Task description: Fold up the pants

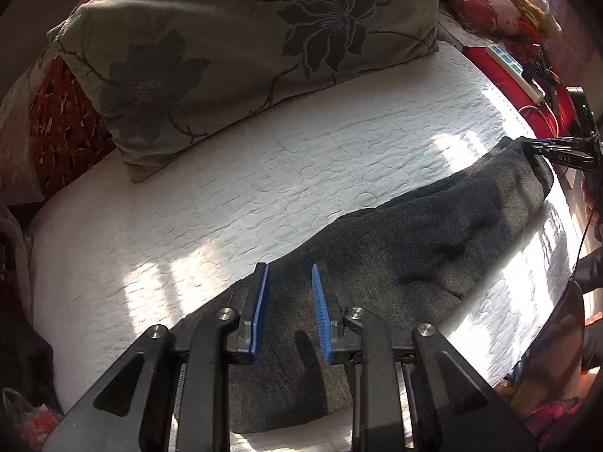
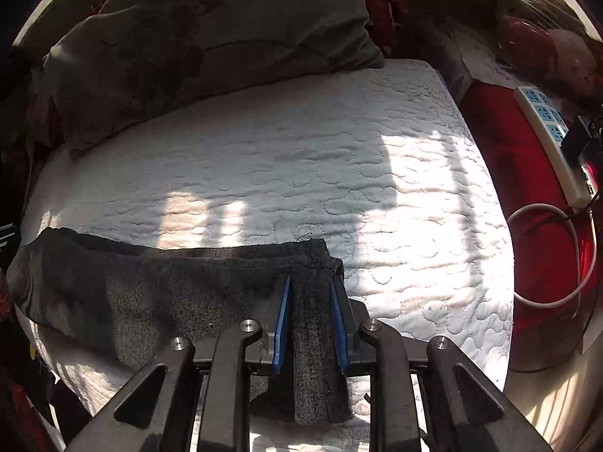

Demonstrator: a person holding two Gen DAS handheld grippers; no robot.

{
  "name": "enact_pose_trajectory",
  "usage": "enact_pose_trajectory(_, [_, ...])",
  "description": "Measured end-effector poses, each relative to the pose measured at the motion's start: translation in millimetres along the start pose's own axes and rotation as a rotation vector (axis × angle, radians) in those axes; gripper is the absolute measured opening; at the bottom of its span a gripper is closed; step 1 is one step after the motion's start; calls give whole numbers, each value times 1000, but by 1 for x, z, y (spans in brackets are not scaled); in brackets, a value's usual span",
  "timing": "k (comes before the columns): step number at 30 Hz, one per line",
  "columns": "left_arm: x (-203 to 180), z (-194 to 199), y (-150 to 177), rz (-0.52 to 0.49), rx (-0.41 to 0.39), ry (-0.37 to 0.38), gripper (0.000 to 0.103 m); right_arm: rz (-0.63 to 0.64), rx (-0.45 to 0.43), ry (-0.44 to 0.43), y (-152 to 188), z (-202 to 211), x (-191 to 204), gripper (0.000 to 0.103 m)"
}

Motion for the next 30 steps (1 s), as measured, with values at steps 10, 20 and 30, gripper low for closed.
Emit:
enact_pose_trajectory(10, [111, -19, 71, 416, 145, 92, 31, -36, 33, -16, -1, -9, -7, 24])
enact_pose_trajectory(20, [128, -47, 94, 690, 167, 367, 31, -73, 63, -21, -3, -16, -13, 31])
enact_pose_trajectory(30, [117, -13, 74, 712, -62, 318, 11, -149, -87, -89, -24, 16, -12, 11])
Point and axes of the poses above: each gripper's, at about its wrist camera, not at the fingertips, and z roughly against the way its jaws point, x to its left, y to its underside, the point moved 2 cm from there along -z, roughly the way its jaws point, and after that the axes turned 1 degree about -x, right-handed, at the moved point
